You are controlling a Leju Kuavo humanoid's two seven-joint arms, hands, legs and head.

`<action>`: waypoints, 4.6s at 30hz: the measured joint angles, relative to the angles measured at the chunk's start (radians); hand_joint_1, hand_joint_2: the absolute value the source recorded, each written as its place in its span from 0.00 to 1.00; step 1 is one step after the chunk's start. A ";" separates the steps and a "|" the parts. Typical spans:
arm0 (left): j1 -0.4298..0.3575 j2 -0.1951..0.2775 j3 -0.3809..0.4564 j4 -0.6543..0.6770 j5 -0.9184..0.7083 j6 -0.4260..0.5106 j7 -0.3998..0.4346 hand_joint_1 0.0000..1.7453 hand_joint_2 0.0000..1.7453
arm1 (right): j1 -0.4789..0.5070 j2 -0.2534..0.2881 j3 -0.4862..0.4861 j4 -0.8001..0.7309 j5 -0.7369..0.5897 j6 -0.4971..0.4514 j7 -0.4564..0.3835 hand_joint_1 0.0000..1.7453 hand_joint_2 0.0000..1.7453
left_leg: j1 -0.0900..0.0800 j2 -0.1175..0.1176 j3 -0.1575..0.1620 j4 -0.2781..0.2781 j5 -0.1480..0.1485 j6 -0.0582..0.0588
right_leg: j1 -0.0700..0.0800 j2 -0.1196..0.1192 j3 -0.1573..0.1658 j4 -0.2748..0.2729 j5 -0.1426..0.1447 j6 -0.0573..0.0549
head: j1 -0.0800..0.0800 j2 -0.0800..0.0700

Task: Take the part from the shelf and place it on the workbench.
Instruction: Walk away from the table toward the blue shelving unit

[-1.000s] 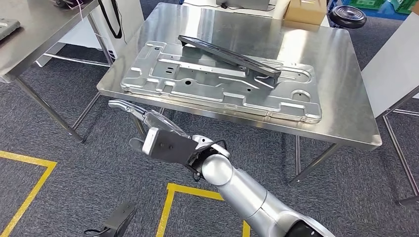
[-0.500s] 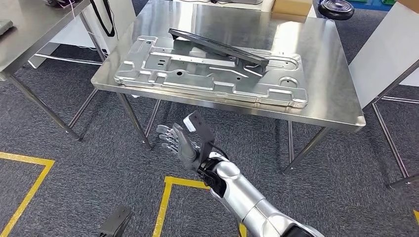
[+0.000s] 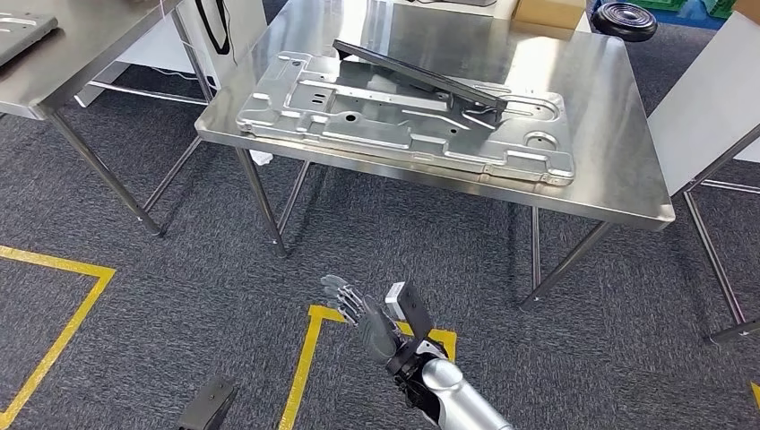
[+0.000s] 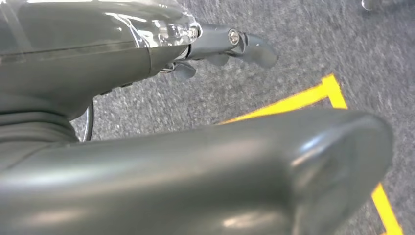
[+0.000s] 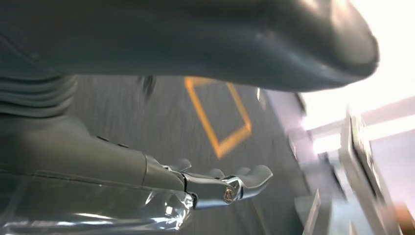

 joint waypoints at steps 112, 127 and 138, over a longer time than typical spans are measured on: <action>0.084 0.034 0.014 0.008 -0.008 0.073 0.256 0.00 1.00 | 0.210 -0.170 -0.160 0.391 0.408 -0.550 0.580 0.00 1.00 | 0.015 0.001 0.045 0.023 -0.064 -0.018 | -0.013 0.015 -0.076 0.020 0.023 0.033 | -0.024 0.000; 0.102 0.071 -0.134 -0.158 0.401 0.089 0.342 0.00 0.00 | 0.373 -0.174 -0.314 0.389 0.383 -0.418 0.549 0.00 1.00 | 0.017 0.013 0.036 0.009 -0.049 -0.034 | -0.018 0.009 -0.045 -0.006 0.014 0.028 | 0.019 0.000; 0.279 0.097 -0.234 -0.090 0.641 0.097 0.396 0.00 1.00 | 0.303 -0.175 -0.423 0.197 0.371 -0.343 0.529 0.00 1.00 | 0.004 0.007 0.062 0.035 -0.076 -0.029 | -0.010 0.008 -0.045 0.003 0.016 0.011 | -0.029 0.000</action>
